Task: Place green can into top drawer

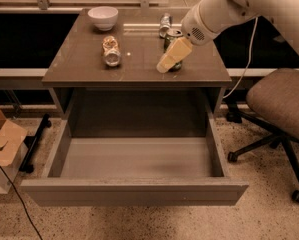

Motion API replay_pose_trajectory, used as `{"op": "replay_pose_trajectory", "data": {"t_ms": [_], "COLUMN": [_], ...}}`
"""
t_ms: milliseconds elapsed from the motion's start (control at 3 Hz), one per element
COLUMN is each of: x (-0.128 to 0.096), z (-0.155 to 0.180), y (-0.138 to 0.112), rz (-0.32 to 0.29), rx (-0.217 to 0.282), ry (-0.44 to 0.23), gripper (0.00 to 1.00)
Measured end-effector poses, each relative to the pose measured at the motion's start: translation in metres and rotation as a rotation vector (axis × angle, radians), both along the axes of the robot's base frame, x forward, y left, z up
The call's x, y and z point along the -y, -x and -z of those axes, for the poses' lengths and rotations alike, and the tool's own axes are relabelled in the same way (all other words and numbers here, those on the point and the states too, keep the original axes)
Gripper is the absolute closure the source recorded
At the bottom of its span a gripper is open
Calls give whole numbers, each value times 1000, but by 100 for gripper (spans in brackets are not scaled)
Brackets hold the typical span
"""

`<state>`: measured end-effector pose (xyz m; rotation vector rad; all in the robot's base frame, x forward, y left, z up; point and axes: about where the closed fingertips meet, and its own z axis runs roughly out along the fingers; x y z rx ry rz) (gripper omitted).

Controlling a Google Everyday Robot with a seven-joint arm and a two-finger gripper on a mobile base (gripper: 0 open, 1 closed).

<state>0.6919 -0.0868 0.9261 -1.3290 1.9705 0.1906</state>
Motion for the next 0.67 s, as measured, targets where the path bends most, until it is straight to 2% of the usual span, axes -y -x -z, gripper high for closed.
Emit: {"op": "replay_pose_trajectory", "data": {"t_ms": [333, 667], "x": [1, 1], "z": [17, 17], "y": [-31, -32], "rz": [27, 27], "rx": [-35, -35], "ry": [-3, -3], "gripper": [0, 0]}}
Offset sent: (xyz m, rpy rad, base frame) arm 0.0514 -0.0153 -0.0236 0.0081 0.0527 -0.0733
